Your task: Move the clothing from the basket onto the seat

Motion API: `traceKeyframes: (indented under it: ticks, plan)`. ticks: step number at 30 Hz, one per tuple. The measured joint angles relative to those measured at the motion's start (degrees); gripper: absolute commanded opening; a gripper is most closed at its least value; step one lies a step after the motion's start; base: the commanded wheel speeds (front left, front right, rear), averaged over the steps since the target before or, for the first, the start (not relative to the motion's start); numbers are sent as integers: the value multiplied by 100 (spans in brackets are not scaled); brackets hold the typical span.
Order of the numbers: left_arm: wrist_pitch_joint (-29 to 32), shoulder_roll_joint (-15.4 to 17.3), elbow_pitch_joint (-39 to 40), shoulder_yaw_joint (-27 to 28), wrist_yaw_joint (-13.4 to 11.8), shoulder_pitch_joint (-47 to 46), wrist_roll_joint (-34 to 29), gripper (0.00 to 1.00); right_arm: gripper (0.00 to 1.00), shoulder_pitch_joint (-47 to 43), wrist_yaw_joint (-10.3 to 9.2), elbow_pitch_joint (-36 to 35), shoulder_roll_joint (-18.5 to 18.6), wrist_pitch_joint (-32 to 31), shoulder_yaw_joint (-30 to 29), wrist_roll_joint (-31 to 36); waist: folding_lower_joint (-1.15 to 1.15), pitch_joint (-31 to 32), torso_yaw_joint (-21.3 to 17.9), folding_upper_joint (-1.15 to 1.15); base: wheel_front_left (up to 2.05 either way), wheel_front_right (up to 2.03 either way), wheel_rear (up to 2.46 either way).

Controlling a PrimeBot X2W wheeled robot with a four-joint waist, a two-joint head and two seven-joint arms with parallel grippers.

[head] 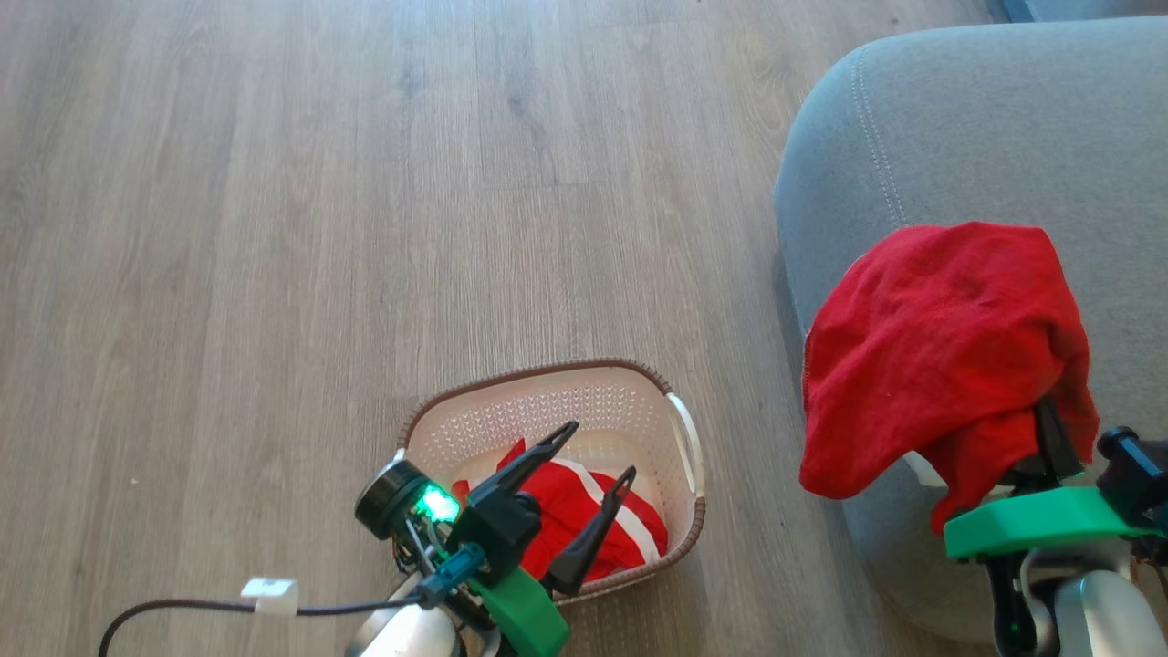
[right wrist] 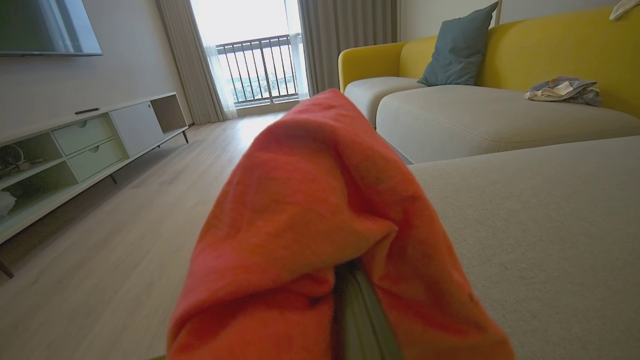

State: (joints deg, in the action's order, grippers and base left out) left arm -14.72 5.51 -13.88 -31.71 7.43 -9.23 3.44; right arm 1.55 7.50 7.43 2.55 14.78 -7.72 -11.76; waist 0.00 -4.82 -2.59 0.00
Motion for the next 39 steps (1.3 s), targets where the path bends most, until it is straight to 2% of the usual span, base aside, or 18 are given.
traceKeyframes:
  ticks: [7,17,26,39]
  plan:
    - [0,-2,-3,49,-1,1,0,100,0,13,0,-34,-3,0,43,0,0,15,-114,0,0,0,0]
    - [0,-3,25,38,0,-13,0,100,0,43,0,-199,-10,0,18,-1,0,-101,-615,0,0,0,0]
    - [0,35,182,41,-1,-176,-55,100,0,213,0,-333,-23,0,-91,-52,0,-351,-1283,0,0,0,0]
    - [1,207,186,-36,-1,-314,-74,100,0,258,0,-341,-31,0,-182,-347,0,-668,-2442,0,0,0,0]
